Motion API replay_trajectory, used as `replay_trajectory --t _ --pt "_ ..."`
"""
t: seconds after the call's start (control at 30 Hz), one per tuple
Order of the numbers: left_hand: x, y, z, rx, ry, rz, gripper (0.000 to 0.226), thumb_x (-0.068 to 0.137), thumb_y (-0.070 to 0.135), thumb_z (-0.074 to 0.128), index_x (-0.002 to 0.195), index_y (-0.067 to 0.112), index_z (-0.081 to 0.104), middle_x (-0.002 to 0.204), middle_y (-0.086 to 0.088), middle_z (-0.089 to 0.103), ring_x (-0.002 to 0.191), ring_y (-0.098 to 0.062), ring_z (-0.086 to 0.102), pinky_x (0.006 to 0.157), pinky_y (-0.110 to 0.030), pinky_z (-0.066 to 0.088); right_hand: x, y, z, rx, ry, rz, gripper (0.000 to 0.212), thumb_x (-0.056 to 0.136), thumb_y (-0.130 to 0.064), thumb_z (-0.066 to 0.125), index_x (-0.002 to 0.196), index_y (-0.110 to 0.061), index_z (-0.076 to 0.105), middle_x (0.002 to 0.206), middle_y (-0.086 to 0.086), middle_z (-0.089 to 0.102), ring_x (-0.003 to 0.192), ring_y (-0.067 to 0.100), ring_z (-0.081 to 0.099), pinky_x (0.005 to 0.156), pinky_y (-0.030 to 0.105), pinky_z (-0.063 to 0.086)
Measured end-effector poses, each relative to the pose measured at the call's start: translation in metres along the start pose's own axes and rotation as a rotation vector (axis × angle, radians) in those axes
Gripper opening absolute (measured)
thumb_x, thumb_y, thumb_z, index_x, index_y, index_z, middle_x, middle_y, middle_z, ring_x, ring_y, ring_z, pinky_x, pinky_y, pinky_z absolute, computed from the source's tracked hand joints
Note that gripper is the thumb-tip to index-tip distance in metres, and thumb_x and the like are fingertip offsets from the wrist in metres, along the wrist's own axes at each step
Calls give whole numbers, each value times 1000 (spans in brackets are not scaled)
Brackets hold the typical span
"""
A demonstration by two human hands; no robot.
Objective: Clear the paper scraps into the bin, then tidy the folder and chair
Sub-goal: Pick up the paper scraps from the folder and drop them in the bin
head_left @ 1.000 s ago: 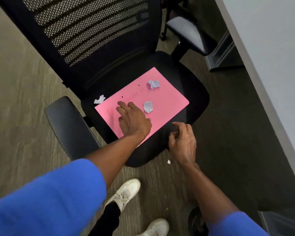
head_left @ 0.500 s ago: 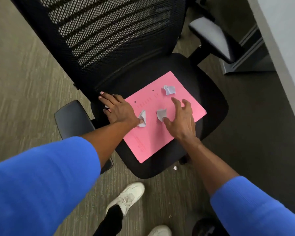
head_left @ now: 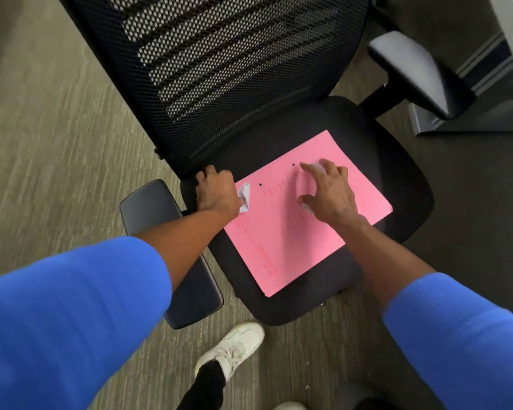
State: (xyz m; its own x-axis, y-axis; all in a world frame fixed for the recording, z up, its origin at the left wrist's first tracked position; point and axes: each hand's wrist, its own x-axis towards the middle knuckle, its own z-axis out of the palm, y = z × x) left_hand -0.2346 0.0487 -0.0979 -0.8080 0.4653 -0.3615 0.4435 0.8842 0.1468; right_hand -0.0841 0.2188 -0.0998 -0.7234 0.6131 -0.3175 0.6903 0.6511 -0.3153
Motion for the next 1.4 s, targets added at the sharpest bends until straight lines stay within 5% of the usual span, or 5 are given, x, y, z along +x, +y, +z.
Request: replay_trajectory --t 0.3,0.8,0.93,1.03,1.4 --pt "6 0 -6 -58 137 67 27 91 17 80 113 3 76 119 -19 73 112 -37 71 91 -42 60 -8 0 11 19 167 -69 27 93 -4 73 118 -13 77 123 11 63 109 31 53 77 33 44" --pt "-57 65 -21 -399 138 205 13 97 14 73 91 2 73 86 -12 66 79 -22 59 78 -40 60 -93 45 31 371 400 185 23 86 -2 74 104 -15 82 102 2 70 89 19 63 75 29 50" --pt "-93 100 5 -452 61 340 11 95 13 74 101 4 76 100 -11 76 82 -15 63 62 -20 47 -135 69 36 494 476 334 21 84 -9 79 100 -23 82 97 -4 67 84 9 62 69 2 40" --pt "-123 124 33 -464 -21 417 11 94 17 75 94 6 78 96 -9 78 83 -25 69 64 -32 54 -176 90 43 589 535 431 17 85 -8 80 98 -19 83 94 -1 67 76 0 58 61 -4 37" --pt "-250 177 153 -379 -404 549 12 81 16 86 89 21 79 95 1 80 89 -19 73 75 -27 53 -339 186 136 990 521 895 11 94 -12 69 93 -19 77 77 -6 77 67 5 72 66 25 54"
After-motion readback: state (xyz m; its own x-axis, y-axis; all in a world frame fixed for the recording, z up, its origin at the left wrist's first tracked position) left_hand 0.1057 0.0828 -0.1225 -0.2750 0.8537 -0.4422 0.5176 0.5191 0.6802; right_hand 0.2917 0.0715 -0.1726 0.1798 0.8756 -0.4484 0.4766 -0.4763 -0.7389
